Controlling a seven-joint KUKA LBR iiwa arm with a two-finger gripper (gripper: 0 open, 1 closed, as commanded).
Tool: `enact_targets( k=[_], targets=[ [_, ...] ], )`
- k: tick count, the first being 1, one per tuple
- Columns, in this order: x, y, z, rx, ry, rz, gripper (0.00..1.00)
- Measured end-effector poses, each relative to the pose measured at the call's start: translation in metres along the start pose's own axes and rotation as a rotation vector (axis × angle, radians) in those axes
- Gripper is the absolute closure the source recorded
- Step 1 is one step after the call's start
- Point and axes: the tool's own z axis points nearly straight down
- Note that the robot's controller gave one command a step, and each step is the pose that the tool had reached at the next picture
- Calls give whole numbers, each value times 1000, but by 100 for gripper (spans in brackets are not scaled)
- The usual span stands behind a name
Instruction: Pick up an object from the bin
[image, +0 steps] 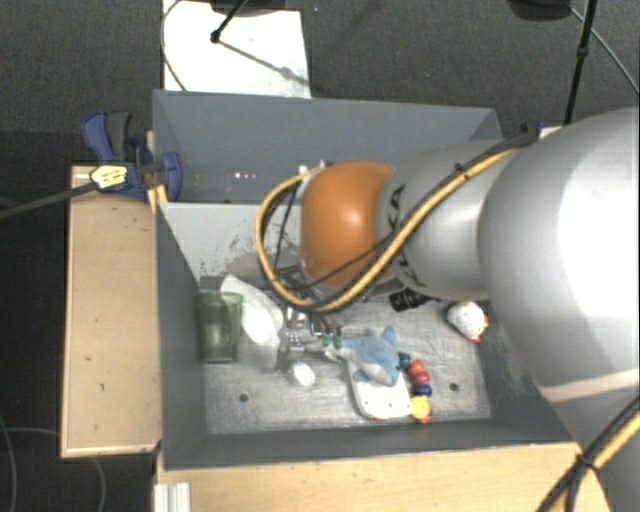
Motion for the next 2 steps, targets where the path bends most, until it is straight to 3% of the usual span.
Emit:
enact_targets(
  k=[1, 2],
  targets=[
    [3, -105, 21, -1, -6, -464, 100],
    [3, -105, 21, -1, -6, -464, 100]
  ],
)
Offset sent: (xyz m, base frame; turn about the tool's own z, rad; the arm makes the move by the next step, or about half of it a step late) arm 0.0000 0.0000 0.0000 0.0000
